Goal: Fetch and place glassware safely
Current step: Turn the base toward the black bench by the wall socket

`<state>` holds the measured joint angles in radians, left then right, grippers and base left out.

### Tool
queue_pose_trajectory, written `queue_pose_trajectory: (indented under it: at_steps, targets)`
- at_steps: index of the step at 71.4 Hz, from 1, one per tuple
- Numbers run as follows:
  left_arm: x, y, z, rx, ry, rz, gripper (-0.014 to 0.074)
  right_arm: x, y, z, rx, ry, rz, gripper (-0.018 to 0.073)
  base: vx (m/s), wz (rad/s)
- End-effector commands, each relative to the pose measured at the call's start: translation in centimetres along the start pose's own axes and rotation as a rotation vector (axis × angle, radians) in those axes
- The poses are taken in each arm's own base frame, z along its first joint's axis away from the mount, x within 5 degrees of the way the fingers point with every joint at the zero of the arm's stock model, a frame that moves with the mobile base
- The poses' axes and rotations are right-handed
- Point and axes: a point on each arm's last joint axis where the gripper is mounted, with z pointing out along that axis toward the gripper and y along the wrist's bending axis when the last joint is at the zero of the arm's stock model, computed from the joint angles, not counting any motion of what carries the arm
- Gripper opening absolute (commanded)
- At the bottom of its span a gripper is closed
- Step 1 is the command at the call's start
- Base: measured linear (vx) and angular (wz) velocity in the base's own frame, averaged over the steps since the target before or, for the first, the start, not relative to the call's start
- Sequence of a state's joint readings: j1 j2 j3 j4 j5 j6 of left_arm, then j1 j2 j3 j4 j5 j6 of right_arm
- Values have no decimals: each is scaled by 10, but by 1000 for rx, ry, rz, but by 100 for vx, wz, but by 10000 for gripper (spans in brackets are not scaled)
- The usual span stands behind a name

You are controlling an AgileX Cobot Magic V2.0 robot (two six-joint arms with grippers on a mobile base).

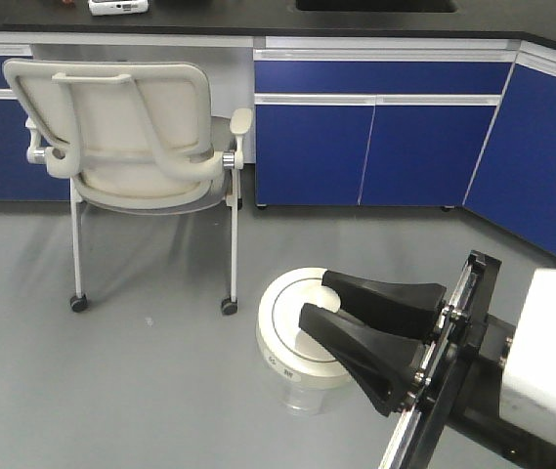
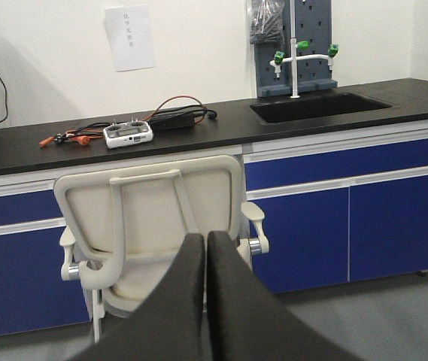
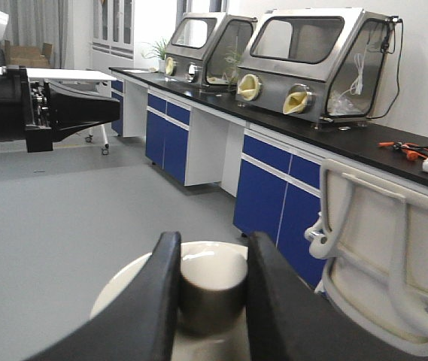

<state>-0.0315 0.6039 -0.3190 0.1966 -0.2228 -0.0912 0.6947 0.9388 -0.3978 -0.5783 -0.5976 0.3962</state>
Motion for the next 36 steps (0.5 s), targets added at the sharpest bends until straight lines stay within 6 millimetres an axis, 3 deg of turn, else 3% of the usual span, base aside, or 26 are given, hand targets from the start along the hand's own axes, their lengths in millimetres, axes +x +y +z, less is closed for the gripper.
queue_pose_trajectory:
  at_steps: [1, 36]
  targets:
    - [-16, 0, 1, 6, -98, -15, -7, -20, 0, 0, -17, -131, 3, -3, 37, 0]
    - [-16, 0, 1, 6, -98, -15, -7, -20, 0, 0, -17, -131, 3, -3, 28, -13]
